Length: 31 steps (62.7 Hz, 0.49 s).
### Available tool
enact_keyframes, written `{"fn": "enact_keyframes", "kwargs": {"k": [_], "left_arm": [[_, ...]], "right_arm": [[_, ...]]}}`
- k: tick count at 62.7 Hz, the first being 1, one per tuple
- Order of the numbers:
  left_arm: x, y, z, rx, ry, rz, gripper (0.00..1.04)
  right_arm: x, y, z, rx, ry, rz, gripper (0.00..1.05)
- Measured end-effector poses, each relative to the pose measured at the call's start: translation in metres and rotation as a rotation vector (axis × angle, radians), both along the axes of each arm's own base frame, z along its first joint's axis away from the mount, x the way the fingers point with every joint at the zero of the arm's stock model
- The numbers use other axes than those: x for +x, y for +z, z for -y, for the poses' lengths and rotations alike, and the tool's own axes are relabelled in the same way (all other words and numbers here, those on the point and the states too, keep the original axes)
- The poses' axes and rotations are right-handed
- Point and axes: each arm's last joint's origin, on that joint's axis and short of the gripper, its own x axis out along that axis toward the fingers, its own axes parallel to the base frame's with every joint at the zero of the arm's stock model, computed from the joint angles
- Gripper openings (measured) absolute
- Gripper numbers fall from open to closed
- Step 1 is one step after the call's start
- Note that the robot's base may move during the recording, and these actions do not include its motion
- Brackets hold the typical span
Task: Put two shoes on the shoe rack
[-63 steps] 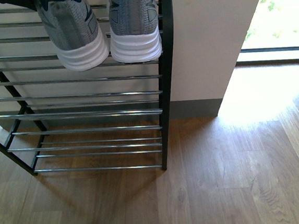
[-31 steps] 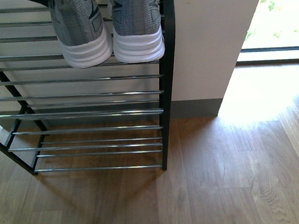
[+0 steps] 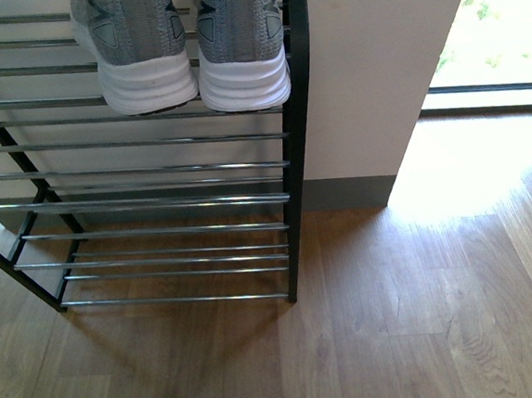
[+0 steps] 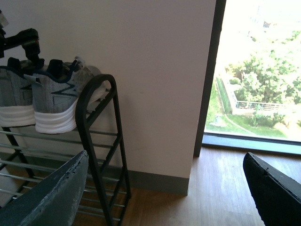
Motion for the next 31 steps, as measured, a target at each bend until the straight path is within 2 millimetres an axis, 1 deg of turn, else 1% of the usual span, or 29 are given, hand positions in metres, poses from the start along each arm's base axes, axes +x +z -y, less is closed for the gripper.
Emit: {"fn": "enact_keyframes", "kwargs": {"k": [14,24,31], "left_arm": [[-0.016,0.018,-0.004,0.000,-0.021,0.087,0.95],[-0.033,0.033,-0.005,0.006,-0.038,0.153,0.95],[-0.045,0.037,-0.007,0.034,-0.041,0.198,0.95]], "right_arm": [[0.000,0.000,0.000,0.000,0.000,0.000,0.96],[0.000,0.000,0.000,0.000,0.000,0.000,0.96],[0.000,0.000,0.000,0.000,0.000,0.000,0.96]]}}
